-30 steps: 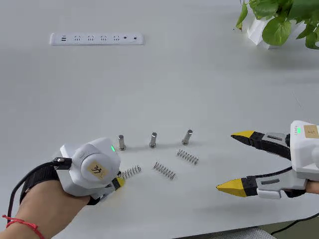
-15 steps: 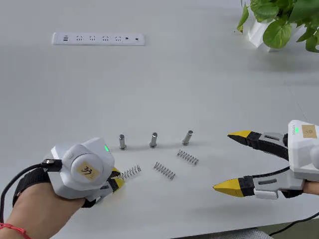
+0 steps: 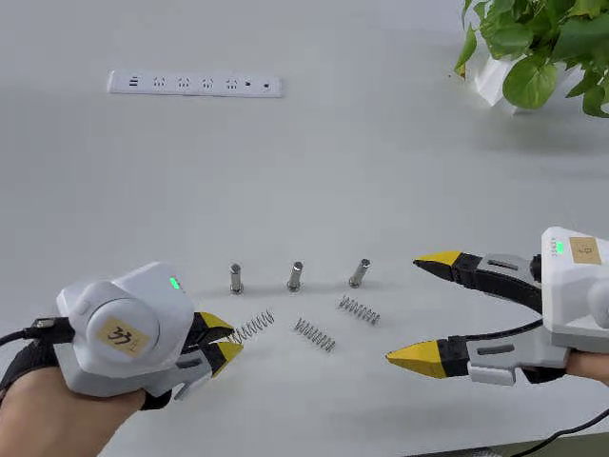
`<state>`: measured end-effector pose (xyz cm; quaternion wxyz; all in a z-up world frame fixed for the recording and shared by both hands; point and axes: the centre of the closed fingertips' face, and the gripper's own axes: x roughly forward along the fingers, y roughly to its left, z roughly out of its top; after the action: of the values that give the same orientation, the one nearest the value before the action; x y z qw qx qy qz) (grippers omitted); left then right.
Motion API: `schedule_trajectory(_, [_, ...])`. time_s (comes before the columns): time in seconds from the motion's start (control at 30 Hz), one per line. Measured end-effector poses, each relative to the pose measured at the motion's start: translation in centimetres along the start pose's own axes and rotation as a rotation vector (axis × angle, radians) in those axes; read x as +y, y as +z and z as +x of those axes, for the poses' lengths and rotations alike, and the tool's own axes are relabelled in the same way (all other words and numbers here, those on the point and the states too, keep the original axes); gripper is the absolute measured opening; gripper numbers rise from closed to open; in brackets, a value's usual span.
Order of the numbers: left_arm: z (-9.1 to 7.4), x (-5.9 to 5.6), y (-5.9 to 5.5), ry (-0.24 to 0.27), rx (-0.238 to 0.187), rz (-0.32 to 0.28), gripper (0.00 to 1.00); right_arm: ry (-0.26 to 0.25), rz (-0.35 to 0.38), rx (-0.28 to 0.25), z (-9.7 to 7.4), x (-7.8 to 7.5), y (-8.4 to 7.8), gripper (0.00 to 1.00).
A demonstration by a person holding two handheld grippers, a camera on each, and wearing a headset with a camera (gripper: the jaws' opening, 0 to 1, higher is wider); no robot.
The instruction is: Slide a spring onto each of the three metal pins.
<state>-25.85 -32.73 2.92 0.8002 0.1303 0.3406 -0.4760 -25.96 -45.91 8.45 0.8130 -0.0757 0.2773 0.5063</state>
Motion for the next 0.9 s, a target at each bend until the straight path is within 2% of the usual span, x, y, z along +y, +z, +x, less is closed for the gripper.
schedule_trajectory(0.13, [-0.6, -0.4, 1.3, -0.006, -0.056, -0.022, 0.07, 0.027, 0.023, -0.056, 0.8, 0.8, 1.7, 0.61])
schedule_trajectory(0.27, [-1.3, -1.1, 2.8, -0.022, -0.124, -0.021, 0.07, 0.052, 0.103, -0.121, 1.8, 1.9, 3.6, 0.53])
schedule_trajectory(0.5, [-2.5, -1.9, 5.2, -0.038, -0.229, -0.049, 0.07, 0.067, 0.220, -0.193, 3.1, 2.6, 5.4, 0.37])
schedule_trajectory(0.63, [-2.8, -2.2, 5.9, -0.042, -0.257, -0.049, 0.07, 0.087, 0.275, -0.244, 3.4, 2.9, 6.5, 0.32])
schedule_trajectory(0.8, [-3.4, -2.2, 6.9, -0.046, -0.306, -0.061, 0.07, 0.092, 0.297, -0.255, 3.8, 3.2, 7.0, 0.29])
schedule_trajectory(0.9, [-3.7, -2.3, 7.4, -0.048, -0.327, -0.060, 0.07, 0.107, 0.329, -0.281, 3.8, 3.3, 7.6, 0.27])
